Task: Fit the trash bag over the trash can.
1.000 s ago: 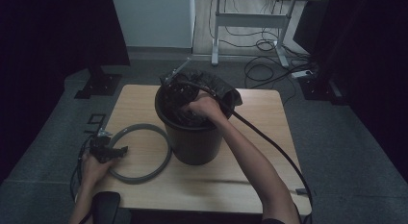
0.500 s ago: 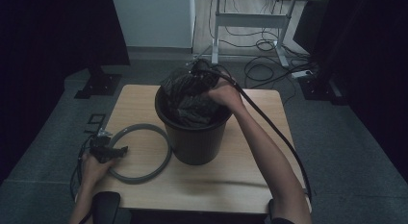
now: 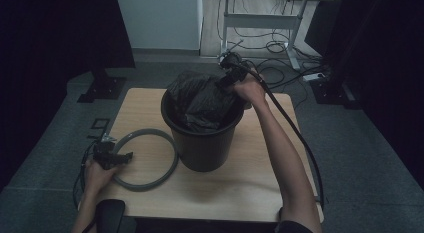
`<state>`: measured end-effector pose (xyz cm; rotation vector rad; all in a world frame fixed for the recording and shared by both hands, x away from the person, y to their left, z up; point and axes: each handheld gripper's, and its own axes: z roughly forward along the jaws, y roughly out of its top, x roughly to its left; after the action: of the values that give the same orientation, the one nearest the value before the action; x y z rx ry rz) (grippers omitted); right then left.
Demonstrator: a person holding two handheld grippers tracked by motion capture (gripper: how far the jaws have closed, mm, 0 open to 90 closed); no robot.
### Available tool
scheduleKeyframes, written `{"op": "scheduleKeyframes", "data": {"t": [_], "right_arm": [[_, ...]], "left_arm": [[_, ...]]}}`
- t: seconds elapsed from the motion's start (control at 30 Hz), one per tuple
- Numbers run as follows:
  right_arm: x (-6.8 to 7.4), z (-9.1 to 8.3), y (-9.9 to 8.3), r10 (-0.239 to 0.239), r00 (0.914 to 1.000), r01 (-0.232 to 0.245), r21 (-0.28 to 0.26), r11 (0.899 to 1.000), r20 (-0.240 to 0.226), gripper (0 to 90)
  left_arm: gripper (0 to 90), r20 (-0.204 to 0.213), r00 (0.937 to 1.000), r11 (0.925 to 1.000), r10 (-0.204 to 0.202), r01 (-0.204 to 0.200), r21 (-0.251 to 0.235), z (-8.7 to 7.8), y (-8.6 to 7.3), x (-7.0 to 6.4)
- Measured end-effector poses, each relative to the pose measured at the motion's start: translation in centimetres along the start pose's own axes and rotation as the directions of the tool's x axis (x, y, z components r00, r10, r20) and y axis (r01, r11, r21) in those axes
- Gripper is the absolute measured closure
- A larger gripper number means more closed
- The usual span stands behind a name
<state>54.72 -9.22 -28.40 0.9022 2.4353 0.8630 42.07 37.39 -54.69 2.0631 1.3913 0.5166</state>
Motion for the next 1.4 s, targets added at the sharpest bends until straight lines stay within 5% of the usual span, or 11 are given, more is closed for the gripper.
{"op": "scheduleKeyframes", "data": {"t": [0.17, 0.4, 0.53, 0.87, 1.03, 1.4], "right_arm": [[-0.6, 0.4, -0.9, 0.025, 0.9996, -0.024, 0.026, 0.999, -0.016, 68.0], [-0.3, -2.0, -0.1, -0.006, 1.0000, 0.006, -0.028, 1.000, 0.000, 87.0], [0.9, -4.7, 0.8, -0.032, 0.9993, 0.032, -0.041, 0.999, -0.020, 88.5], [3.4, -8.2, 1.3, -0.060, 0.9933, 0.051, -0.089, 0.995, -0.099, 86.8], [4.2, -7.4, 0.3, -0.062, 0.9870, 0.050, -0.078, 0.996, -0.149, 85.4], [4.4, -2.1, -3.4, -0.018, 0.9729, 0.026, 0.034, 0.999, -0.231, 80.1]], "left_arm": [[0.0, 0.000, 1.0000, 1.0000, 0.000, 0.000, 0.000, 0.0, 0.0, 0.0], [0.0, 0.001, 1.0000, 1.0000, 0.000, 0.000, 0.000, 0.0, 0.0, 0.0], [0.0, 0.001, 1.0000, 1.0000, 0.001, -0.001, 0.000, 0.0, 0.0, 0.0], [0.0, -0.002, 1.0000, 1.0000, -0.001, 0.001, 0.001, 0.0, 0.0, -0.1], [0.0, -0.002, 1.0000, 1.0000, -0.002, 0.002, 0.000, 0.0, 0.0, -0.1], [0.0, -0.003, 1.0000, 1.0000, -0.002, 0.002, 0.000, 0.0, 0.0, -0.1]]}}
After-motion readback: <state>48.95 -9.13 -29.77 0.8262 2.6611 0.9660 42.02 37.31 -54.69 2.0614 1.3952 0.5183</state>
